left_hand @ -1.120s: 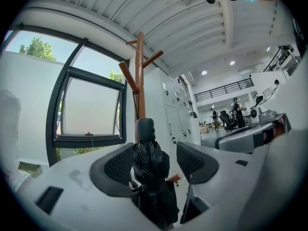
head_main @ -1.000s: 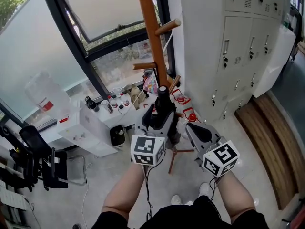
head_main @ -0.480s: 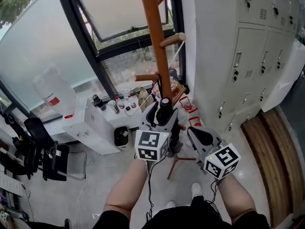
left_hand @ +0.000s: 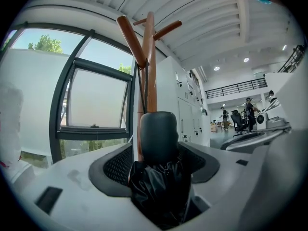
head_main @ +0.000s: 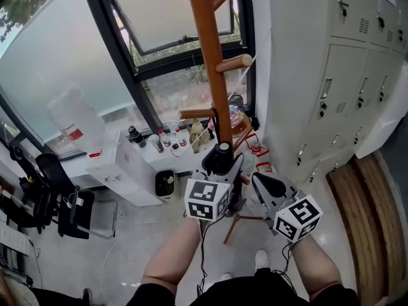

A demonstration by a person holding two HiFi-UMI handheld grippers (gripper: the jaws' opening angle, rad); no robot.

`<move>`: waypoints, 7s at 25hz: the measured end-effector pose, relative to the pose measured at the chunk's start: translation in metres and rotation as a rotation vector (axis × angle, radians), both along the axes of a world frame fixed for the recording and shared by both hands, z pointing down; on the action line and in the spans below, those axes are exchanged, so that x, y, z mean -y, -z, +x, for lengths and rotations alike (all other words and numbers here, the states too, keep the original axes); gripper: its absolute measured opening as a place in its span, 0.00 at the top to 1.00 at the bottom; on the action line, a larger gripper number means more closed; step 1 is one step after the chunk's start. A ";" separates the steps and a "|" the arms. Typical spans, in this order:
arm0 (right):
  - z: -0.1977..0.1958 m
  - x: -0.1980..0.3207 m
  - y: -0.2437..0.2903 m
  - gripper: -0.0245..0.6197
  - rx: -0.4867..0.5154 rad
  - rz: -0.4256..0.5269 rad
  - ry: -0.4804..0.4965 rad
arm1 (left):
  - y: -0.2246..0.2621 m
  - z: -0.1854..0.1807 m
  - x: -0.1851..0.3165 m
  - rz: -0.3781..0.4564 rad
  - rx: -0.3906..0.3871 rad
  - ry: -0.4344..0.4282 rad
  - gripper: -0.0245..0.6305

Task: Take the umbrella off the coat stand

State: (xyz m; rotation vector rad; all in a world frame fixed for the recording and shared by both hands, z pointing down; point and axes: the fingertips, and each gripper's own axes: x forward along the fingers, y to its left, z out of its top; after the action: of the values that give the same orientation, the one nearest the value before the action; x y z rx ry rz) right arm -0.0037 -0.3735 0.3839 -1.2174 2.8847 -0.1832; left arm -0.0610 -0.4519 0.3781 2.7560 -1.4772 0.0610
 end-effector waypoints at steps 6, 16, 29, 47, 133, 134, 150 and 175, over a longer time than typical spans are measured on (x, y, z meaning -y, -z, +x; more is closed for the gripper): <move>0.005 0.010 -0.005 0.88 0.013 -0.016 -0.005 | -0.004 0.002 0.003 0.002 -0.003 -0.003 0.55; 0.008 0.012 -0.011 0.88 0.019 -0.031 -0.008 | -0.004 -0.007 0.003 -0.025 0.000 0.010 0.66; 0.010 0.004 -0.007 0.88 0.022 -0.023 -0.010 | 0.020 -0.009 -0.005 0.012 0.022 0.003 0.68; 0.005 -0.003 -0.001 0.88 0.030 -0.008 0.002 | 0.067 -0.032 -0.016 0.062 -0.021 0.014 0.69; 0.051 -0.254 -0.044 0.88 -0.081 -0.022 0.185 | -0.072 0.035 -0.380 -0.169 -0.124 0.088 0.70; 0.053 -0.257 -0.046 0.88 -0.084 -0.023 0.189 | -0.074 0.038 -0.383 -0.170 -0.124 0.091 0.70; 0.071 -0.272 -0.067 0.88 -0.075 -0.061 0.205 | -0.090 0.062 -0.404 -0.194 -0.114 0.087 0.70; 0.065 -0.275 -0.072 0.88 -0.081 -0.059 0.235 | -0.096 0.061 -0.405 -0.196 -0.110 0.107 0.70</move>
State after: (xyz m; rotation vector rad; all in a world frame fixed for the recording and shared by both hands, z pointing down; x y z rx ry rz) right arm 0.0617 -0.0983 0.4560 -0.9085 3.1091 -0.2267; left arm -0.0005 -0.0468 0.4738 2.4826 -1.4998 0.0492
